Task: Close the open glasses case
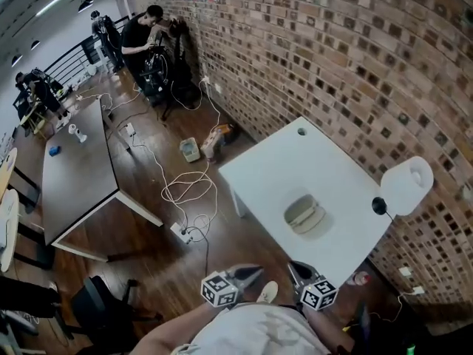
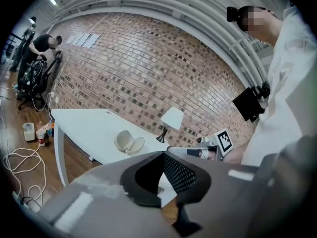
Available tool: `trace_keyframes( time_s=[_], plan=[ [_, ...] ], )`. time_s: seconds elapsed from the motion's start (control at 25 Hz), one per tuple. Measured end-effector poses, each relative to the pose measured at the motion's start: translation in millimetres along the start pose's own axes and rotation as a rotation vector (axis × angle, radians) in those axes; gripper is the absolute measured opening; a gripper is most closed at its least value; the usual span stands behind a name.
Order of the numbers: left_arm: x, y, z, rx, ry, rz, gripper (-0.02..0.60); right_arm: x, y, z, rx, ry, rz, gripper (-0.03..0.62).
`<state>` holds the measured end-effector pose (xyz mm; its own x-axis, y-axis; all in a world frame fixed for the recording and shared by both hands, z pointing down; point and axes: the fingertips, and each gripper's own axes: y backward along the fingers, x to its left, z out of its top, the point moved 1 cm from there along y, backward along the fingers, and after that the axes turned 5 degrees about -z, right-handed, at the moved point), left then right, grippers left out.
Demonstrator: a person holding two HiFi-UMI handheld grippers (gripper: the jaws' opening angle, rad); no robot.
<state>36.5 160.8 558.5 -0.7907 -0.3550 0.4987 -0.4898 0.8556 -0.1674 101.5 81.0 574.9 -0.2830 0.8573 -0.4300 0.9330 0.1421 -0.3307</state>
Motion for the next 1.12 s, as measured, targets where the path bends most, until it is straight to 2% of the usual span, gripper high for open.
trace_keyframes(
  time_s=[0.12, 0.24, 0.52, 0.76, 0.92, 1.12],
  plan=[
    [15, -15, 11, -0.004, -0.009, 0.021, 0.005, -10, -10, 19, -0.017, 0.026, 0.043, 0.008],
    [28, -32, 22, -0.015, -0.012, 0.039, 0.005, -21, -13, 30, -0.014, 0.043, 0.05, 0.008],
    [50, -54, 57, -0.031, -0.054, 0.057, 0.005, -56, -17, 44, -0.009, 0.034, 0.008, 0.008],
    [63, -61, 60, -0.011, -0.052, 0.057, 0.005, -71, -20, 39, -0.001, 0.015, -0.053, 0.008],
    [79, -71, 62, 0.011, -0.026, 0.026, 0.005, -74, -21, 48, -0.032, -0.023, -0.107, 0.008],
    [94, -98, 80, 0.075, -0.063, -0.098, 0.005, -89, -31, 63, -0.077, -0.075, -0.199, 0.008]
  ],
)
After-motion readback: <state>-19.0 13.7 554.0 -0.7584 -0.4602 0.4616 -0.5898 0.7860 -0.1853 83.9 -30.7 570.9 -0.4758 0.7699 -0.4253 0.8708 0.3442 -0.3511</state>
